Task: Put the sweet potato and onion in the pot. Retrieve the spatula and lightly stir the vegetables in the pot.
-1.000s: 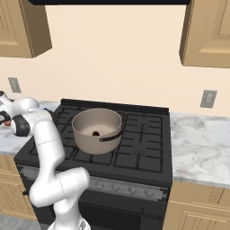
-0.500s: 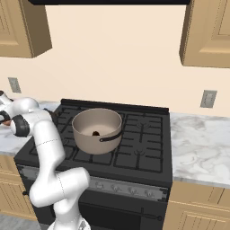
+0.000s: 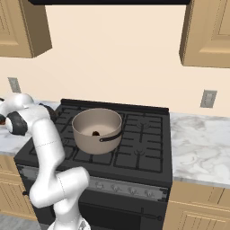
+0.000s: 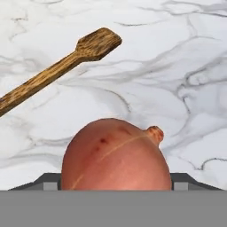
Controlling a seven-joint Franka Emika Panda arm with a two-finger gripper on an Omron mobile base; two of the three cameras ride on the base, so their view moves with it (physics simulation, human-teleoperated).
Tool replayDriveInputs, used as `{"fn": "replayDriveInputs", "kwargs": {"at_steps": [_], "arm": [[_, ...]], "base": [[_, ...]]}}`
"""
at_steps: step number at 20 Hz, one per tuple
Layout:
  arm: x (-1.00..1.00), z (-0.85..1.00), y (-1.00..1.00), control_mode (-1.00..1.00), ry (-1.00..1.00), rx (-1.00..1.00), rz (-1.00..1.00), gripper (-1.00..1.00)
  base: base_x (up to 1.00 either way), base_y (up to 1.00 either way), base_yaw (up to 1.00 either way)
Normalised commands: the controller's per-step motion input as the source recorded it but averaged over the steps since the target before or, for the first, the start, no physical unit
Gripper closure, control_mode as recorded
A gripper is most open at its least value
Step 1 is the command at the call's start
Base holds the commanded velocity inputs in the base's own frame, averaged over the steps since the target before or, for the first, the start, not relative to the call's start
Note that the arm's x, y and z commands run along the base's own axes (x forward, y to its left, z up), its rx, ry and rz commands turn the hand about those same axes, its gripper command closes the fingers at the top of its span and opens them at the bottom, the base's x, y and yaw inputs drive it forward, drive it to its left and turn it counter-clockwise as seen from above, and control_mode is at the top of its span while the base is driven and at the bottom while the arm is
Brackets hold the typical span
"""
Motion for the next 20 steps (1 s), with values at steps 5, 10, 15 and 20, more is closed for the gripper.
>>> {"fn": "replayDriveInputs", "kwargs": {"at_steps": [5,10,15,20], "arm": [[-0.95,0.31,-0.37,-1.0,-0.3,0.08,0.0,1.0],[-0.7,0.39,-0.47,-1.0,-0.27,0.07,0.0,1.0],[-0.34,0.51,-0.51,-1.0,-0.19,0.05,0.0,1.0],[-0.18,0.6,-0.55,-1.0,-0.05,0.09,0.0,1.0]], "base": [[0.0,0.0,0.0],[0.0,0.0,0.0],[0.0,0.0,0.0],[0.0,0.0,0.0]]}}
